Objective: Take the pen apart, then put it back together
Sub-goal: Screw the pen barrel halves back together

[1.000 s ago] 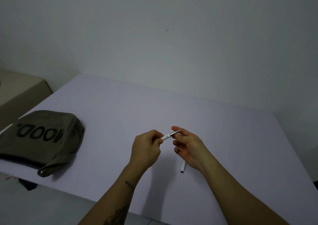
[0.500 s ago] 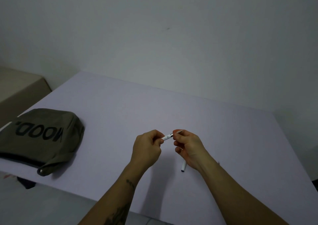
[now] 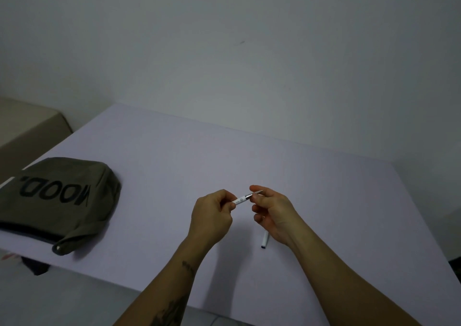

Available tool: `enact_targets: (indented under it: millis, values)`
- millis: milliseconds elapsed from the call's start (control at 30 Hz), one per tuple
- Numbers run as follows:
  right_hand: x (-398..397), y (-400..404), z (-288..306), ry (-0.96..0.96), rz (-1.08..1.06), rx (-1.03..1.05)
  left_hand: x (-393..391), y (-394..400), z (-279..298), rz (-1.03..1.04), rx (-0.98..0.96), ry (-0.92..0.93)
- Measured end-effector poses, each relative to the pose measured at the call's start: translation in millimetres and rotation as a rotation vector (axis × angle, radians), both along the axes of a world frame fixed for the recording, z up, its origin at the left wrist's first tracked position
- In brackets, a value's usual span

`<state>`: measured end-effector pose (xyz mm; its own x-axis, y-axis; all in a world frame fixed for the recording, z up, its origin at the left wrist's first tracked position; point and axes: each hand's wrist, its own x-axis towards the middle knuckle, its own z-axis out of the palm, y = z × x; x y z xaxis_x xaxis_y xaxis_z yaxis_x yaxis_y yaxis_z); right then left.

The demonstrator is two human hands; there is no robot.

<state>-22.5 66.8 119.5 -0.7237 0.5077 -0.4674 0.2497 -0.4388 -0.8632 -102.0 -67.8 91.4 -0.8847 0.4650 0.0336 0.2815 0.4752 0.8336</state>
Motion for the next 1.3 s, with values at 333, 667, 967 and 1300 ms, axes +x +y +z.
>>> enact_targets:
  millis: [333, 667, 967, 1300]
  values:
    - [2.1, -3.7, 4.5, -0.012, 0.012, 0.032, 1.3, 1.2, -2.3, -0.002, -0.013, 0.006]
    - [1.1, -3.1, 4.1, -0.039, 0.002, 0.117, 0.8, 1.2, -1.8, -0.007, -0.020, 0.017]
    - [2.5, -2.0, 3.5, -0.050, 0.029, 0.028, 3.2, 3.5, -0.3, -0.012, -0.016, -0.002]
    - [6.6, -3.9, 5.0, -0.056, 0.024, 0.041, 7.5, 2.5, -1.5, -0.022, -0.007, -0.020]
